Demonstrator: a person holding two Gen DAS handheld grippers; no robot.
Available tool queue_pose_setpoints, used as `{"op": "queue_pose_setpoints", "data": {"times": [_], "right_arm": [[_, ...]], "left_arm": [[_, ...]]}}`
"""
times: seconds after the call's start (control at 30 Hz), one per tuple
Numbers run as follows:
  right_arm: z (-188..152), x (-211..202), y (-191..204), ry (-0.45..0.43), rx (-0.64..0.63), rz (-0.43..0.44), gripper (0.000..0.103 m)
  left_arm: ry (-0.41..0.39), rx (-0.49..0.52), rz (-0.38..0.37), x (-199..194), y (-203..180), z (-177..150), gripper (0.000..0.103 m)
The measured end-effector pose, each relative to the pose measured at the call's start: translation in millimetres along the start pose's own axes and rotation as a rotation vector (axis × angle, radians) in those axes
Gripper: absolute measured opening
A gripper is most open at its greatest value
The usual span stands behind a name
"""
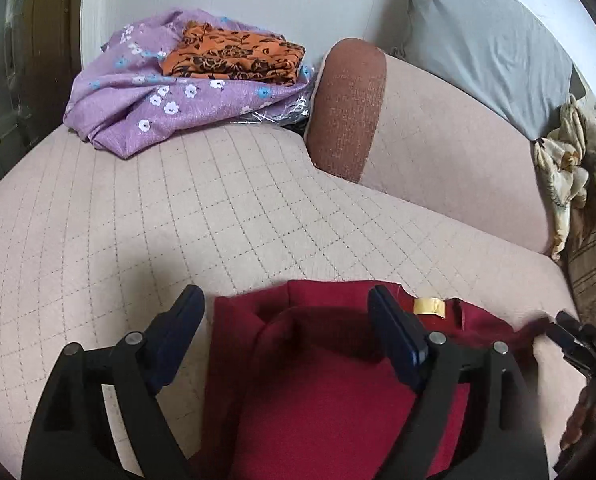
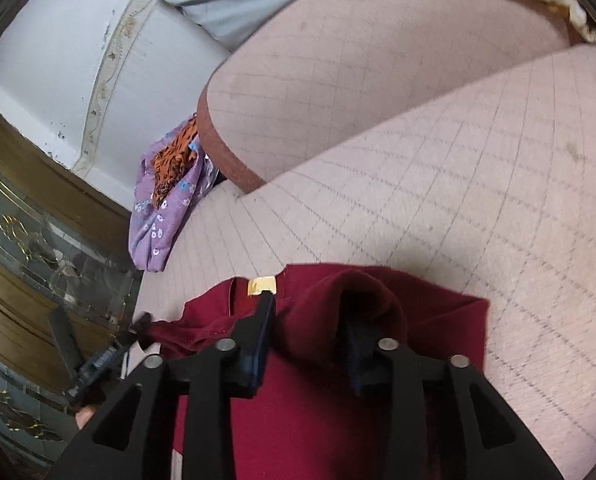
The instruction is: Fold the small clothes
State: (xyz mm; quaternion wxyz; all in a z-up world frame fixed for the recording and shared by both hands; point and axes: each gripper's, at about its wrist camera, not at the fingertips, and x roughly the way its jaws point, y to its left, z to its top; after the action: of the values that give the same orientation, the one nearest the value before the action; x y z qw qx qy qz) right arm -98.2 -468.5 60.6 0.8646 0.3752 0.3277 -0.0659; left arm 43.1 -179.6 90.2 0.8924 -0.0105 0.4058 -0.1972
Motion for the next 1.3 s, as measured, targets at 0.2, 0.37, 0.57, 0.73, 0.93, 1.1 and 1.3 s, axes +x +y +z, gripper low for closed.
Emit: {"op": "queue_pose_setpoints", "data": {"times": [0.2,0.37,0.57,0.73,0.93,1.1,1.3], "right_arm": [[-4,-33,17,-0.123,-0.097,-0.036,0.059],[-13,-3,33,-0.049,-0.208,-0.094,0.054],[-7,35,20,-0.015,-0.222,-0.212,0.05],[1,50,-9,-0.004,-0.175,-0.304,0.049],[0,43,-29,-0.017,-0.082,-0.327,0.052],[-13,8,7,-0.094,-0.17,-0.294,0.053],[-30,21,63,-0.007,-0.273,-0.148,0.051]], "left_arm": [[0.01,0.078,0.023,0,-6,-9,0.084],[0.052,0.087,0.064,25,-12,-16,0.084],[0.096,0.085,0.115,51,-7,-19,0.084],[0.109,0.073,0.127,61,-2,-20,0.084],[0.108,0.072,0.121,56,2,-21,0.084],[0.099,0.097,0.104,33,6,-26,0.084],[0.113,0.1,0.092,1,19,-42,0.084]]}}
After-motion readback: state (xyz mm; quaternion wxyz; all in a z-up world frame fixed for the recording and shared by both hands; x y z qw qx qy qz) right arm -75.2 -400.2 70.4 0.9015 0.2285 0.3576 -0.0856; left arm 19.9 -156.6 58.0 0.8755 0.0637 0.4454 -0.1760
